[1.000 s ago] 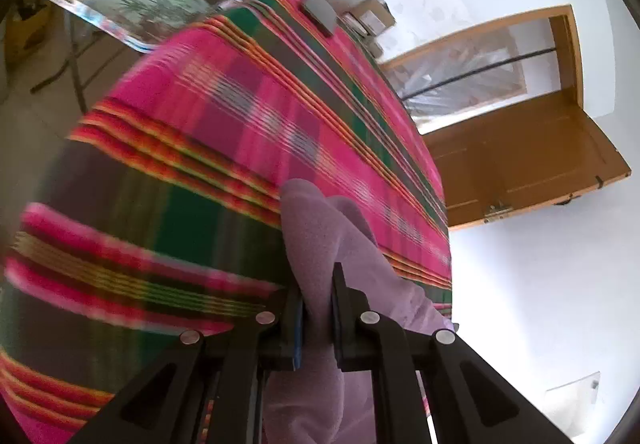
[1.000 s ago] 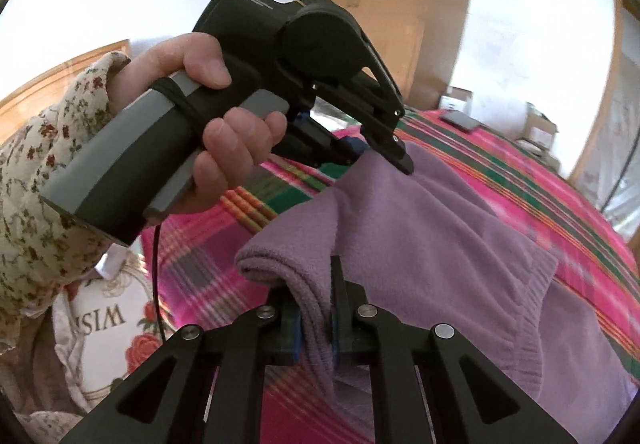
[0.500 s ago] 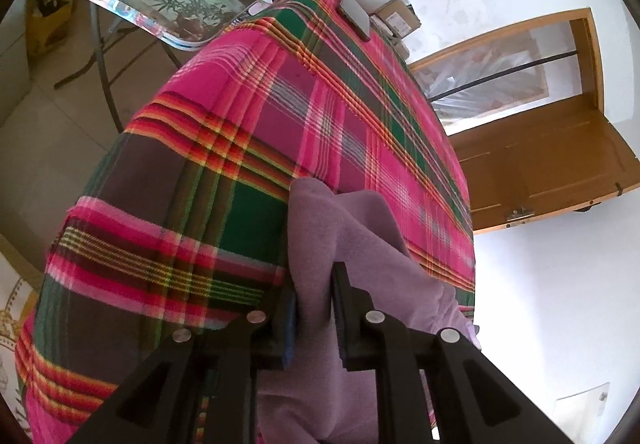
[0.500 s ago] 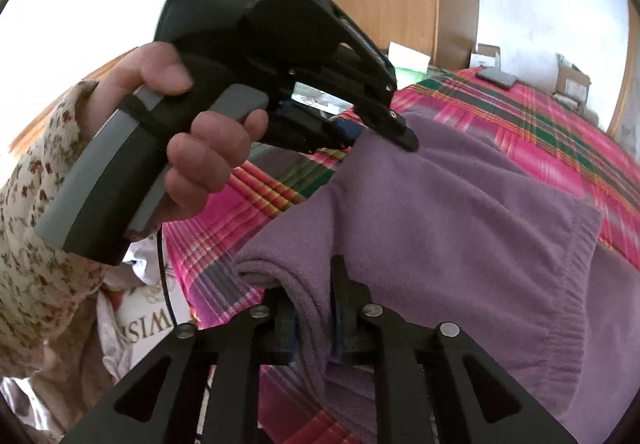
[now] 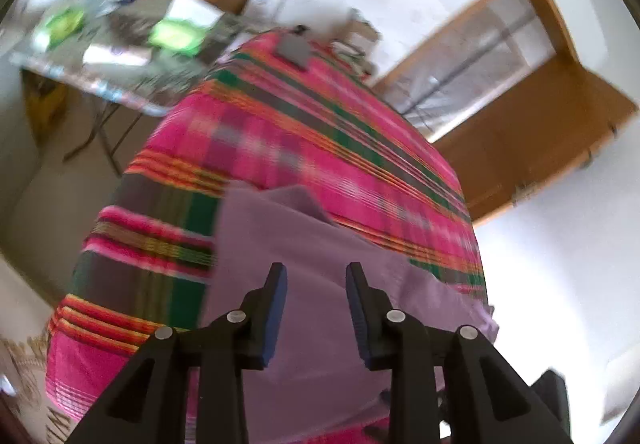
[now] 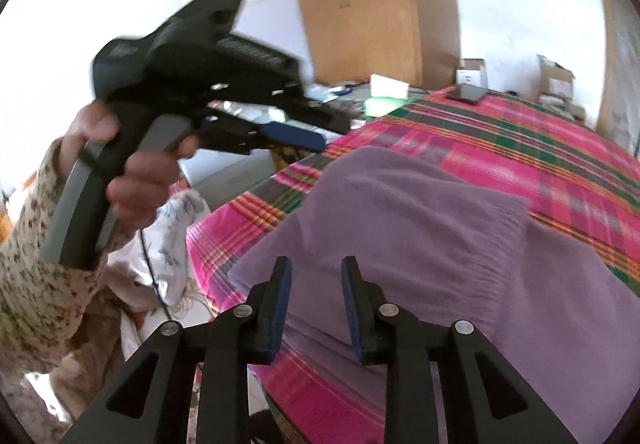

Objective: Fold clothes

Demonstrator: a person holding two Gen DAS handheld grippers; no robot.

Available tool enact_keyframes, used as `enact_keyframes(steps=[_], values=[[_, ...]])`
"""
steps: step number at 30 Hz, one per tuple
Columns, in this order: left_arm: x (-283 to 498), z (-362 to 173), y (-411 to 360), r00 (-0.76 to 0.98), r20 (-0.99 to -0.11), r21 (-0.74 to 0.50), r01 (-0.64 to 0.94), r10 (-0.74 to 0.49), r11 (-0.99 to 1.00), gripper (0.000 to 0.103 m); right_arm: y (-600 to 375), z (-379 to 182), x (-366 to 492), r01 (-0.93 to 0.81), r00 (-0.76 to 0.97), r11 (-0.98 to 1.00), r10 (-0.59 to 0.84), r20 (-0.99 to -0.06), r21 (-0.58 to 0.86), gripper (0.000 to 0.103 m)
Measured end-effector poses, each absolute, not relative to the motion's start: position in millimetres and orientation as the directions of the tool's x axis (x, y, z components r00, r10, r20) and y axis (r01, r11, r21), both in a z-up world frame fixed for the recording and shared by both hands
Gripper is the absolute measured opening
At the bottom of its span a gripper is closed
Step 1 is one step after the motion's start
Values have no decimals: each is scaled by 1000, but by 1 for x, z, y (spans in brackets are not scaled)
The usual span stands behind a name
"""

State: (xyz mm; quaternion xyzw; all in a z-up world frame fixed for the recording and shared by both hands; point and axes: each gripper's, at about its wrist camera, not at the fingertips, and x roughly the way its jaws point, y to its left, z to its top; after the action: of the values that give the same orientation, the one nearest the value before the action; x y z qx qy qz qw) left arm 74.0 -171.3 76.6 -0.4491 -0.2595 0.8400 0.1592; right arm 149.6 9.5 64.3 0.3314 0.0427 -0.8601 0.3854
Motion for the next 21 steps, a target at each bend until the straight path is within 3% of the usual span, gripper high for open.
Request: enact_keyframes(steps=[7, 21], values=[[77, 75, -99, -424, -688, -570, -186, 588, -801, 33, 108, 84, 151, 512, -655, -833, -536, -532, 209, 27], [75, 39, 39, -186, -731, -563, -380, 657, -734, 33, 278, 52, 151, 36, -783, -977, -158, -601, 210, 27]])
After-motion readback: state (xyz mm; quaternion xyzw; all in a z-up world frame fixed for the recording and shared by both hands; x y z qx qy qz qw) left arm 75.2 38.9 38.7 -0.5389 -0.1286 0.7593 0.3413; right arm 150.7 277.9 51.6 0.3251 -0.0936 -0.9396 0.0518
